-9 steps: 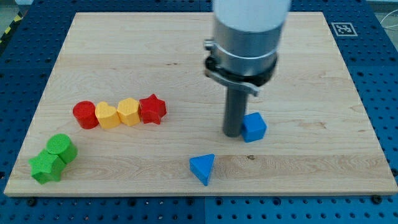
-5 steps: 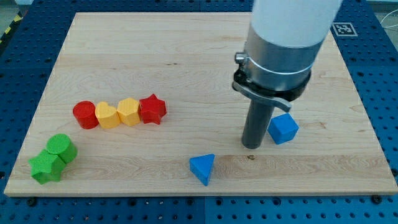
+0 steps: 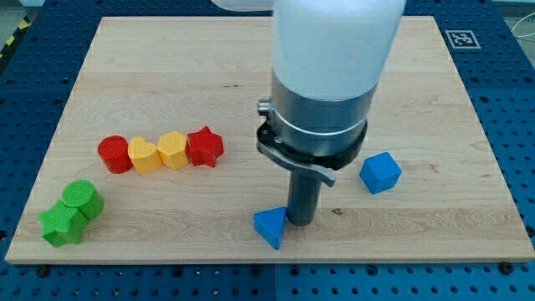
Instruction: Push the blue triangle towards the left of the board
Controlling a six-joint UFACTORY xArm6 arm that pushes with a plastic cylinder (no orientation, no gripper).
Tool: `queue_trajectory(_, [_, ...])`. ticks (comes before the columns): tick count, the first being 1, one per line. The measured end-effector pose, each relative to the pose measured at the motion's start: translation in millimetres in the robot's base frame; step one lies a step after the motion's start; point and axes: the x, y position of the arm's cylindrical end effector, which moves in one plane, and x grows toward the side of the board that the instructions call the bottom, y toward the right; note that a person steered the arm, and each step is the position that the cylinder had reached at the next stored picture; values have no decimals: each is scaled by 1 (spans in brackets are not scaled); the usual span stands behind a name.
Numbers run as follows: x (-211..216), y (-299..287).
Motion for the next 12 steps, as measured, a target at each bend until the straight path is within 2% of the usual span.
queue_trajectory(4, [6,-6])
queue_trajectory(8, [6,-50])
queue_trajectory(10, [30,-38])
queue_trajectory(12, [33,-47])
